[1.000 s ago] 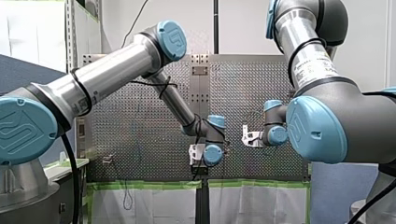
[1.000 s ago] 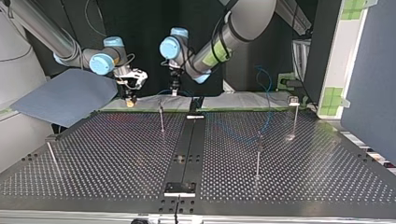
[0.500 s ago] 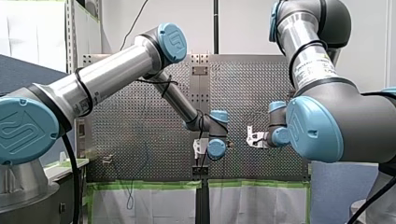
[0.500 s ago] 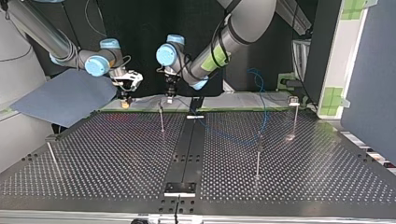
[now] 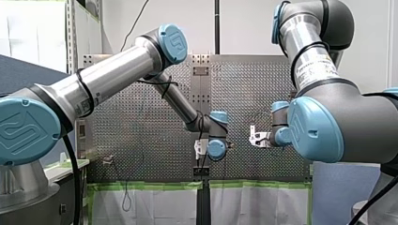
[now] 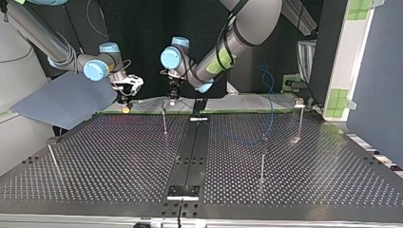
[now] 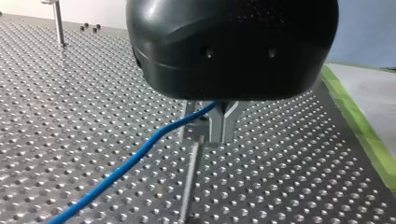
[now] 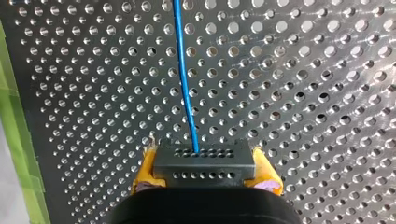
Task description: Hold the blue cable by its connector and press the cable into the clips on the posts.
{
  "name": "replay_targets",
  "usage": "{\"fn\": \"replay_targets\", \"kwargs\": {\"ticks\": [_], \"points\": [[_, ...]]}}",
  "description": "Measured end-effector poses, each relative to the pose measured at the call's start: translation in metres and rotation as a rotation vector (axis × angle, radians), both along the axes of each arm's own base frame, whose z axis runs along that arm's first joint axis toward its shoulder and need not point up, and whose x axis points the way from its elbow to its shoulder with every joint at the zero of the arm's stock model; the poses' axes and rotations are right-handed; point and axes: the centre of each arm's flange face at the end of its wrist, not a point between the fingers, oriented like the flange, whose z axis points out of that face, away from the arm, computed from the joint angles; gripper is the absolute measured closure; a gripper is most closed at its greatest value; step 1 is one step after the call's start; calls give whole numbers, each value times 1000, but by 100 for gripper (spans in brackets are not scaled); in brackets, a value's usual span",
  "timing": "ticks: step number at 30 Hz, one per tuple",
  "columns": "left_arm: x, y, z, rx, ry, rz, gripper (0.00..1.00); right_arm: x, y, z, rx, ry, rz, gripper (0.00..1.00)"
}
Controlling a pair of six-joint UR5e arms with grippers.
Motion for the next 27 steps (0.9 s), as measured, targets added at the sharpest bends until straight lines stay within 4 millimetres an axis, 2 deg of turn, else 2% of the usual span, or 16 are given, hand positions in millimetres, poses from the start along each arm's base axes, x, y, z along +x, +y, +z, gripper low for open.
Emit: {"fn": "replay_targets", "kwargs": {"ticks": [4,6,14,19,27], "points": [[3,5,-16,19,24,-5,100,2,-1,2,-6,0,11,100],[8,6,-16,17,23,-7,100,4,-2,2,-10,0,15,100],[30,-3,3,5,6,-21,100,3,-5,5,-16,-1,14,100],[30,-11,9,3,-1,-39,100,0,-7,5,-18,-1,9,100],[27,-13,9,12,6,-48,100,-1,-8,5,-20,-1,8,100]]}}
